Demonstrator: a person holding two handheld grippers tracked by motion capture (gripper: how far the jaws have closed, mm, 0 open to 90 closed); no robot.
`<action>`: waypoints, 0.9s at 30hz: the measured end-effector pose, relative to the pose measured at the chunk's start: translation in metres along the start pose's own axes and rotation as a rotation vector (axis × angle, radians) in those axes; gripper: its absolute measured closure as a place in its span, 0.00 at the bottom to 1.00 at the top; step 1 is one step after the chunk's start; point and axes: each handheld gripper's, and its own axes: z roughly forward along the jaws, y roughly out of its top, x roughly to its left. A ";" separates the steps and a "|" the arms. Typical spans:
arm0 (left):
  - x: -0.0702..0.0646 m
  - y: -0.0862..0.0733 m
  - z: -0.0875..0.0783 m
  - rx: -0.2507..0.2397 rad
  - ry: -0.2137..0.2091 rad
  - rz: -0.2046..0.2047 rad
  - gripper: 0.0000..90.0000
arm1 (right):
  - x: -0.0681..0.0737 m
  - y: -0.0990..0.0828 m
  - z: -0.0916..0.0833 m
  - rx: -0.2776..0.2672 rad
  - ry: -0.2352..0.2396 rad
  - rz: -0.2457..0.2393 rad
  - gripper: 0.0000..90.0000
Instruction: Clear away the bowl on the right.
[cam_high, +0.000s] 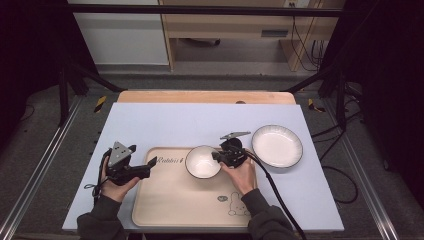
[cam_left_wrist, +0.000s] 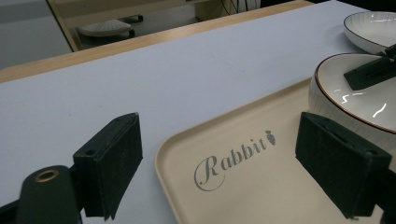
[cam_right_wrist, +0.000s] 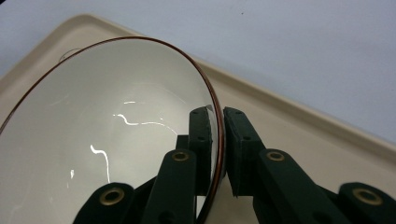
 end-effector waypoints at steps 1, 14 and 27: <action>0.000 0.000 0.000 0.000 0.000 0.000 0.16 | 0.000 0.000 0.000 0.000 0.000 0.000 0.91; 0.000 0.000 0.000 0.010 -0.003 0.001 0.16 | 0.000 0.000 -0.002 -0.032 -0.033 -0.053 0.80; 0.001 0.000 -0.001 0.003 -0.001 -0.004 0.16 | 0.000 0.001 -0.035 -0.209 -0.122 -0.173 0.31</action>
